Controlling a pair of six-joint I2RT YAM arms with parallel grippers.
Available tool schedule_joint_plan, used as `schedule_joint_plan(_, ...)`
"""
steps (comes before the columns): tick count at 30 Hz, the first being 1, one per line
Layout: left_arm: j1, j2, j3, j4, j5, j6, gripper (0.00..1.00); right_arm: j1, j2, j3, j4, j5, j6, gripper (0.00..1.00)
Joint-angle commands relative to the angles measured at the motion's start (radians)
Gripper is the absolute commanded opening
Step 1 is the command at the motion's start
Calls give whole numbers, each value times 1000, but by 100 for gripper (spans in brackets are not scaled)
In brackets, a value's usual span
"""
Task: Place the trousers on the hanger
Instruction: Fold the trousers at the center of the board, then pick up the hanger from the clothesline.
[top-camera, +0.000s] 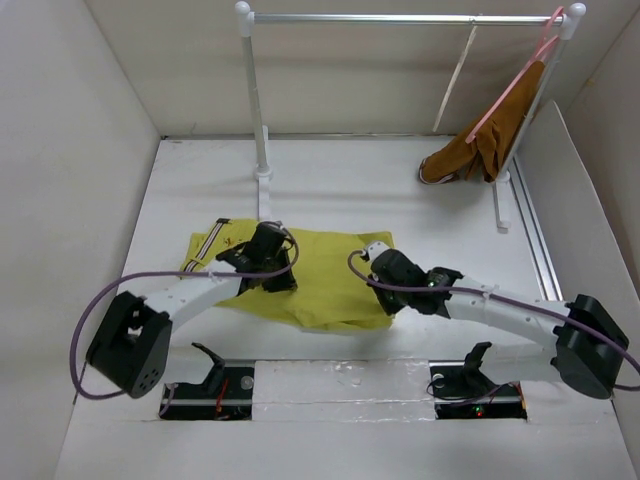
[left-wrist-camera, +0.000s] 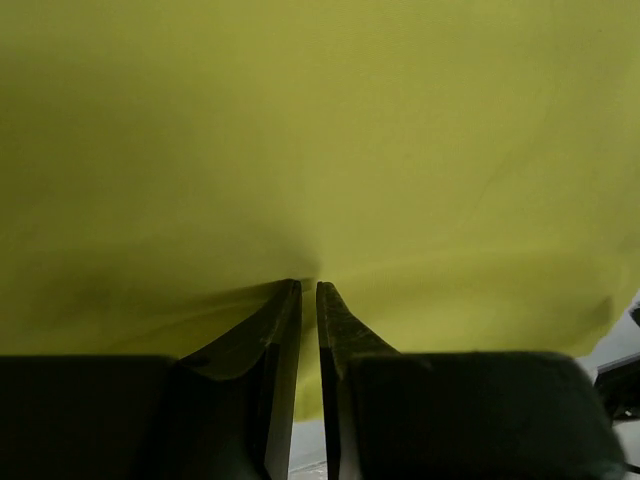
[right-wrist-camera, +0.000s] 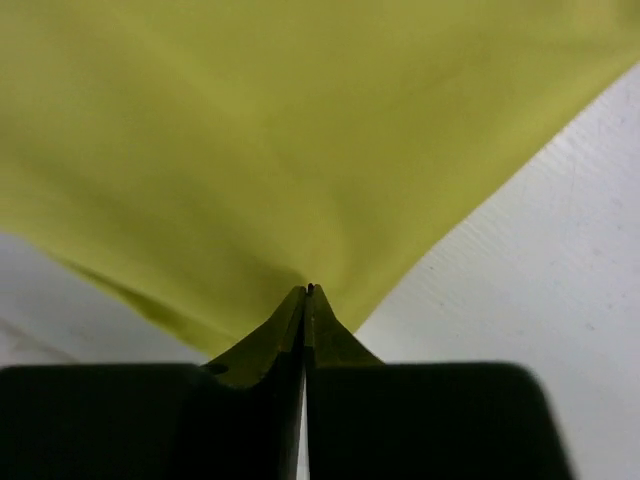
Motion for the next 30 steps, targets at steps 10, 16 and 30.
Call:
schedule_joint_plan(10,33,-147,-137,50,-28,-28,12,-298,73,1159,-357,74,-360,55)
schedule_joint_plan(16,33,-229,-48,37,5,6,16,-514,388,1669,-503,156,-397,69)
schedule_joint_plan(30,33,-226,-44,40,80,69,18,-631,611,1730,-448,184,-262,70)
